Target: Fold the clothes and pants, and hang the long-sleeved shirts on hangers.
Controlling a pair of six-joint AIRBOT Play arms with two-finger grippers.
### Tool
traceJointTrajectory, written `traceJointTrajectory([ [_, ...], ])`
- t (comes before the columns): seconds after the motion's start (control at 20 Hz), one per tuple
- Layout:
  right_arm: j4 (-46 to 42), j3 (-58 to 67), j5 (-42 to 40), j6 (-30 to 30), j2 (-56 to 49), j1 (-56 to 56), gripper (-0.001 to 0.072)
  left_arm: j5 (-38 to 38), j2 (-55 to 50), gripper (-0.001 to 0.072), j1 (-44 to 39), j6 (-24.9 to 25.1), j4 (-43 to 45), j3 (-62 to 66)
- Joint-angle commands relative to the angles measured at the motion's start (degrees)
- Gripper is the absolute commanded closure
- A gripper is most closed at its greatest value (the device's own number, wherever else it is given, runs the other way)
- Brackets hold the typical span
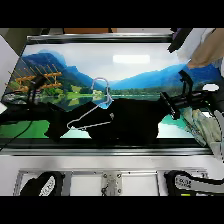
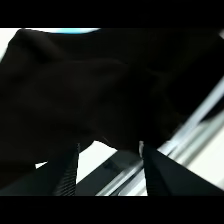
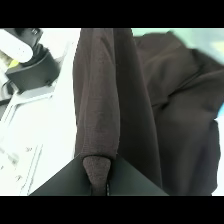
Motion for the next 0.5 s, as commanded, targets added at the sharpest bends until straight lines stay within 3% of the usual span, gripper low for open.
traceJointTrajectory([
  [0.0, 4.76, 0.07, -2.36, 1.84, 3.65, -1.79, 0.07, 7.91, 6.23, 0.0312, 7.17, -9.66, 0.02, -3.32],
  [0.25, 5.18, 0.07, -2.8, 1.97, 6.14, -2.01, 0.07, 14.12, 11.67, 0.031, 7.76, -24.68, -1.46, -16.46],
  [0.45, 5.11, 0.07, -5.6, 4.7, 6.19, -2.01, 0.07, 17.59, 14.08, 0.0312, -2.93, -29.38, -5.35, -20.9],
])
